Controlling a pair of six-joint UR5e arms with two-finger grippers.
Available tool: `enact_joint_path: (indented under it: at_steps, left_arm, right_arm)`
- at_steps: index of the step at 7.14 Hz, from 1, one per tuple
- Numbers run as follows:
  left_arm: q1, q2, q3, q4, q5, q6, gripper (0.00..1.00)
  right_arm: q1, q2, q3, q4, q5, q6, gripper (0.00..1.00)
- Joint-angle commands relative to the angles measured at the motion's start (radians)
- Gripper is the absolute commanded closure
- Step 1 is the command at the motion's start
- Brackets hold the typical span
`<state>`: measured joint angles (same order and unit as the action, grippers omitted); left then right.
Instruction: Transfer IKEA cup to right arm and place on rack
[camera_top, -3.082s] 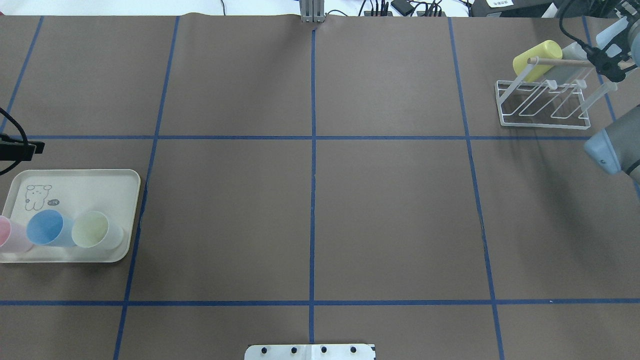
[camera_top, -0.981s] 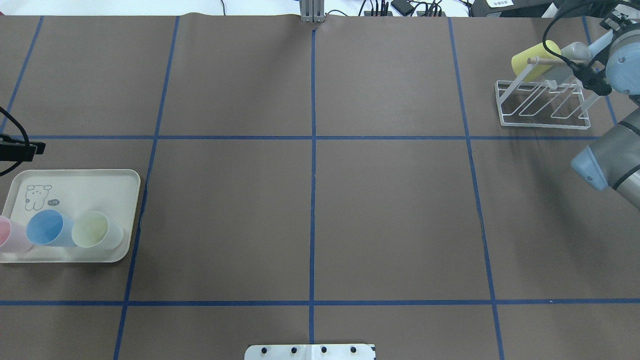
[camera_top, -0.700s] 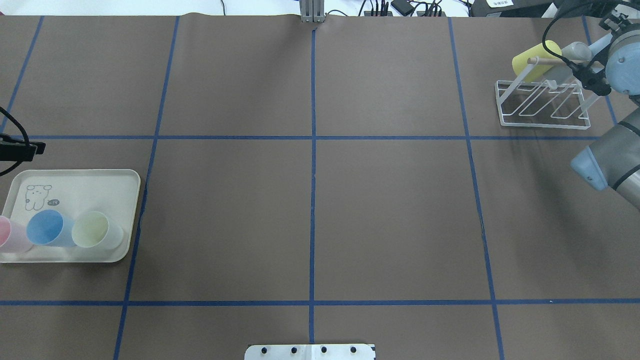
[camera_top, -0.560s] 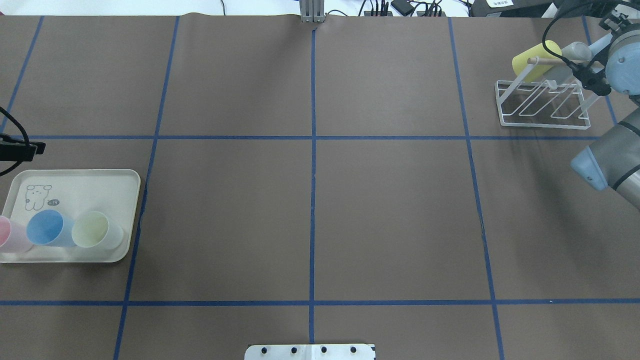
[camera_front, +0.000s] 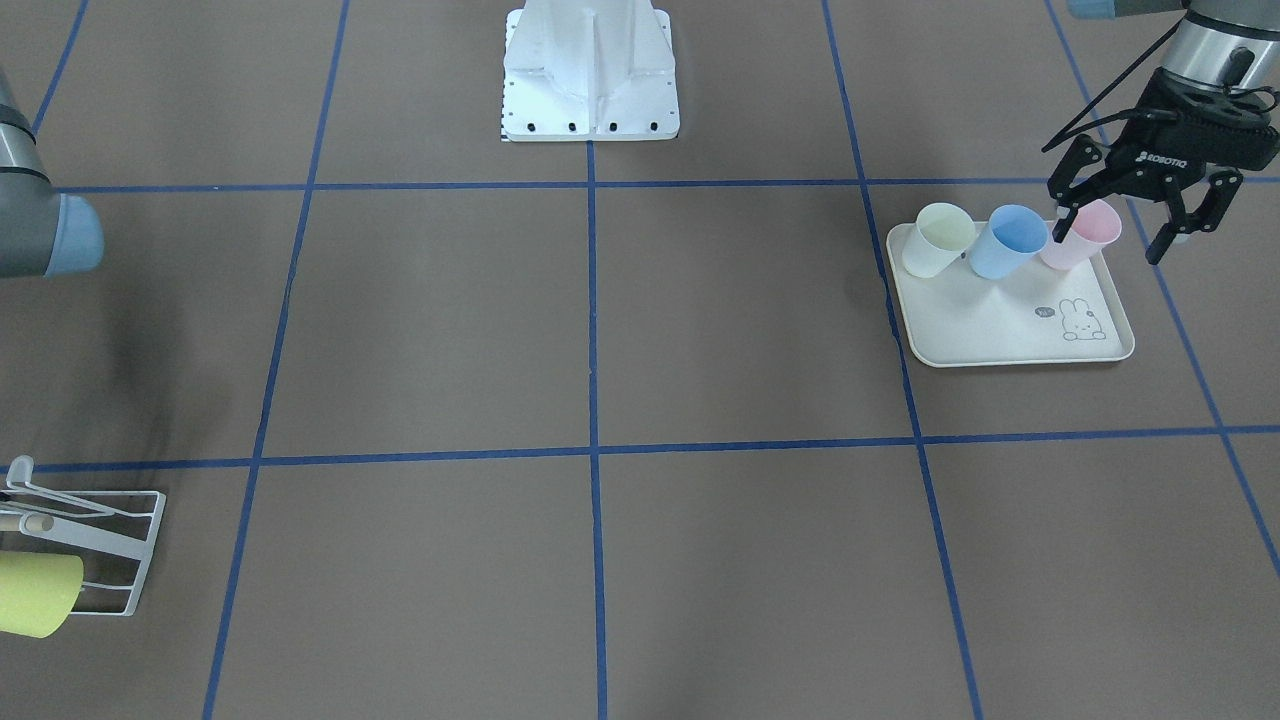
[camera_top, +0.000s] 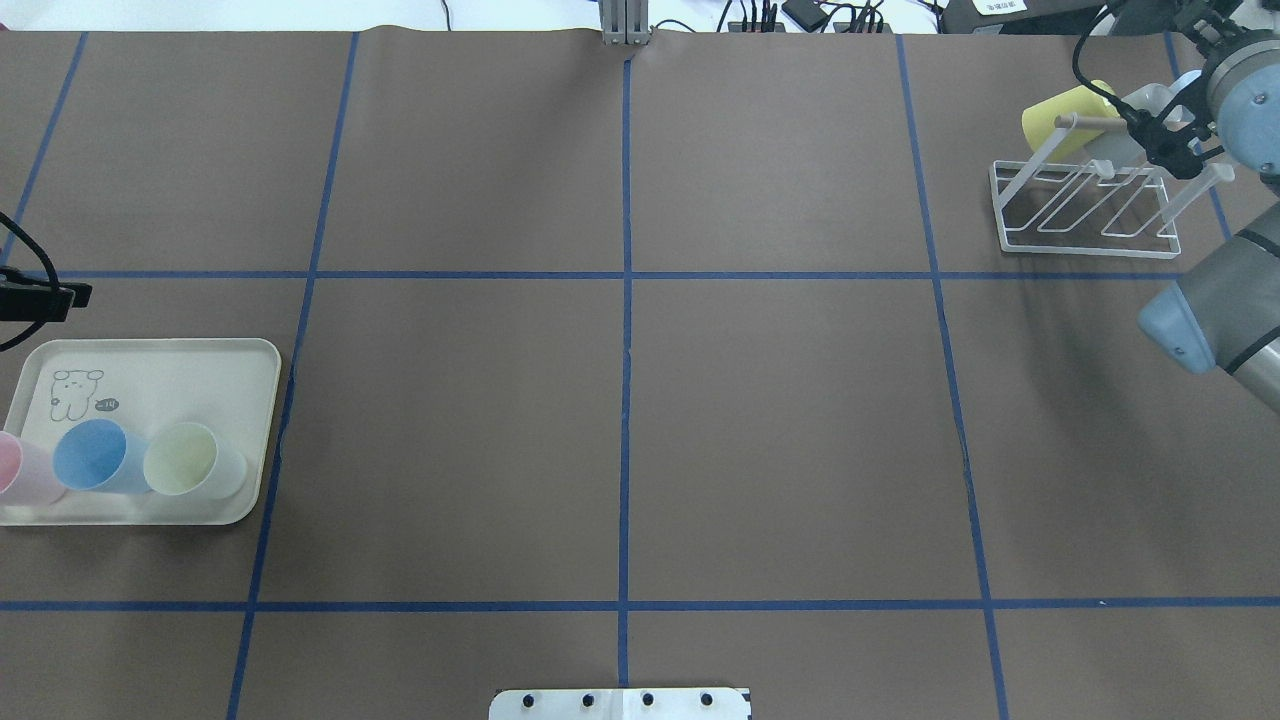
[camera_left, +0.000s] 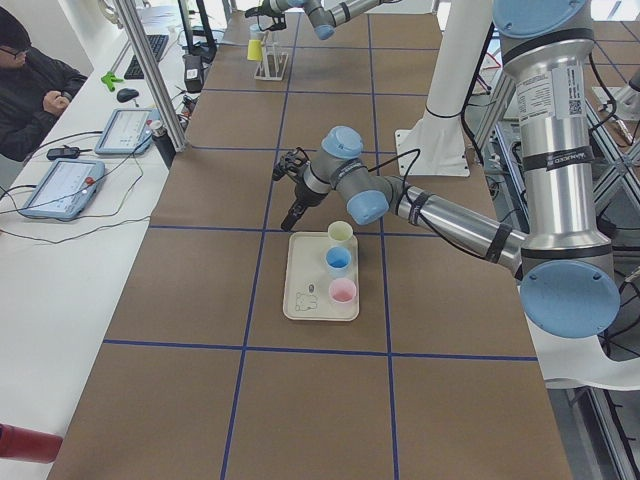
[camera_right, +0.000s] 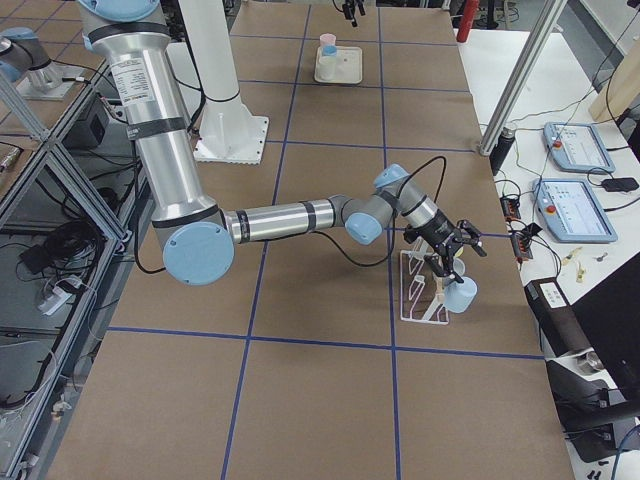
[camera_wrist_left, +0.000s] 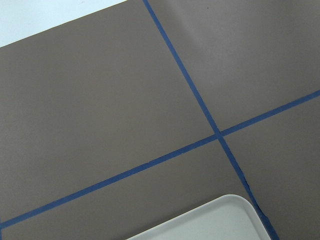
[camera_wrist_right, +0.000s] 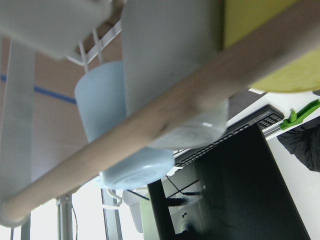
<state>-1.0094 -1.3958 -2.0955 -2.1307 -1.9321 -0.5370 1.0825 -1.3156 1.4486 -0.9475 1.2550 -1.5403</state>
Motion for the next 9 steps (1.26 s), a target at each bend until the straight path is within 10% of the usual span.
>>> enact_joint_path:
  at_steps: [1, 4, 9]
  left_arm:
    - [-0.001, 0.001, -0.001, 0.0, 0.001, -0.032, 0.0]
    - [0.0, 0.004, 0.005, -0.044, 0.002, -0.145, 0.0]
    - [0.127, 0.017, 0.11, -0.228, 0.016, -0.378, 0.0]
  right_arm:
    - [0.0, -0.072, 0.137, 0.0, 0.206, 0.255, 0.01]
    - [0.0, -0.206, 0.366, -0.005, 0.479, 0.701, 0.01]
    - [-0.038, -0.197, 0.47, 0.003, 0.901, 1.449, 0.01]
